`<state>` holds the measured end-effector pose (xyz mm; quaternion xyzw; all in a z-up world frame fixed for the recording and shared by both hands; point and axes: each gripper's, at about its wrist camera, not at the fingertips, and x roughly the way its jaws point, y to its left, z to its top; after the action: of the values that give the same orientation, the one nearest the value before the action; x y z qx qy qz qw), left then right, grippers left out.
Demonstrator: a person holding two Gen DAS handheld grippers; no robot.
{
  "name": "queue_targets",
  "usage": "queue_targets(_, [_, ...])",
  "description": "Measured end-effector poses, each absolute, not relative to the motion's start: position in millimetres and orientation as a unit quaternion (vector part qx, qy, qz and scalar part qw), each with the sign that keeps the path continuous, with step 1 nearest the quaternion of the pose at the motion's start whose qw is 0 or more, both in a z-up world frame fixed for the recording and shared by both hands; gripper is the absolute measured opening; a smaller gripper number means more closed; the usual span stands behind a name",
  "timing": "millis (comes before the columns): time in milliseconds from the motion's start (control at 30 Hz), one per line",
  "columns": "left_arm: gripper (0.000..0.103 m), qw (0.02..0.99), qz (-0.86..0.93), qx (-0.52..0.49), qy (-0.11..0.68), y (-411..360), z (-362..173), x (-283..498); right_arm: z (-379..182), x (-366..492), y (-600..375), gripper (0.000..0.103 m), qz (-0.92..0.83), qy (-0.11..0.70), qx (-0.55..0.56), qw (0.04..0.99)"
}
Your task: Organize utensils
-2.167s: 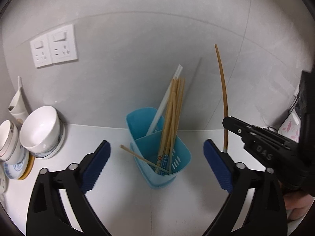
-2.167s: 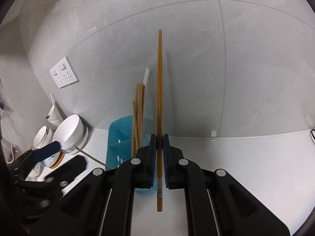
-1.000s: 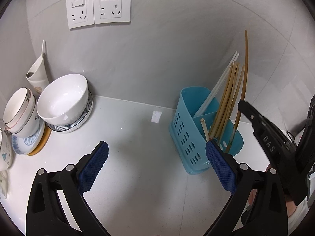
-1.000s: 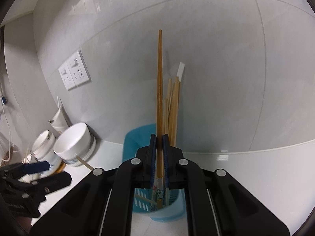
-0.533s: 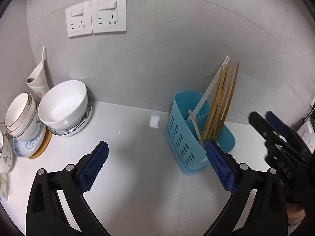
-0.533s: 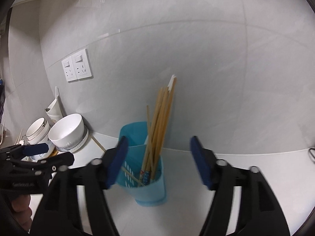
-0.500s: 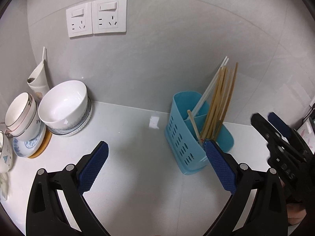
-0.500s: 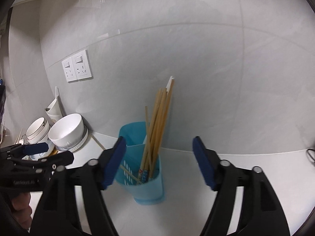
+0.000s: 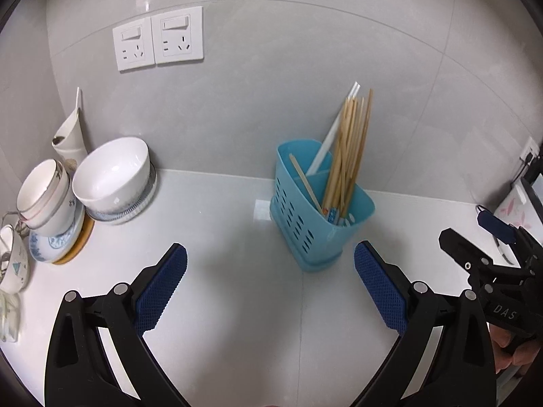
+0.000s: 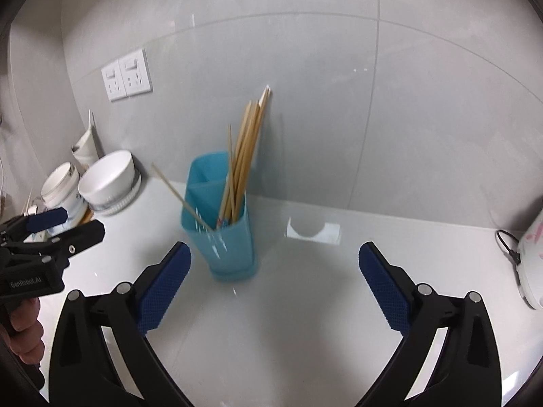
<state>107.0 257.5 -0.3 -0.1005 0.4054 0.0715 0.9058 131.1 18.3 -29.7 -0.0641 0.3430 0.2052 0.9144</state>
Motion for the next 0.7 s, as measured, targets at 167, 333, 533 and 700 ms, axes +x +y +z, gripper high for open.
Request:
queue_targets(167, [0.097, 0.902, 0.069, -0.103, 0.413, 252, -8, 99, -37, 123, 14, 0.095, 0.207, 0.360, -0.062, 0.907])
queue_targets(333, [0.097, 0.901, 0.064, -0.106, 0.415, 250, -14, 96, -41, 121, 13, 0.095, 0.206, 0.369, -0.060, 0.904])
queue_targets(533, [0.097, 0.900, 0.062, -0.101, 0.419, 247, -17, 96, -41, 122, 14, 0.095, 0.207, 0.374, -0.058, 0.902])
queue_targets(700, [0.097, 0.900, 0.059, -0.098, 0.419, 245, -17, 97, -42, 125, 15, 0.095, 0.206, 0.379, -0.056, 0.900])
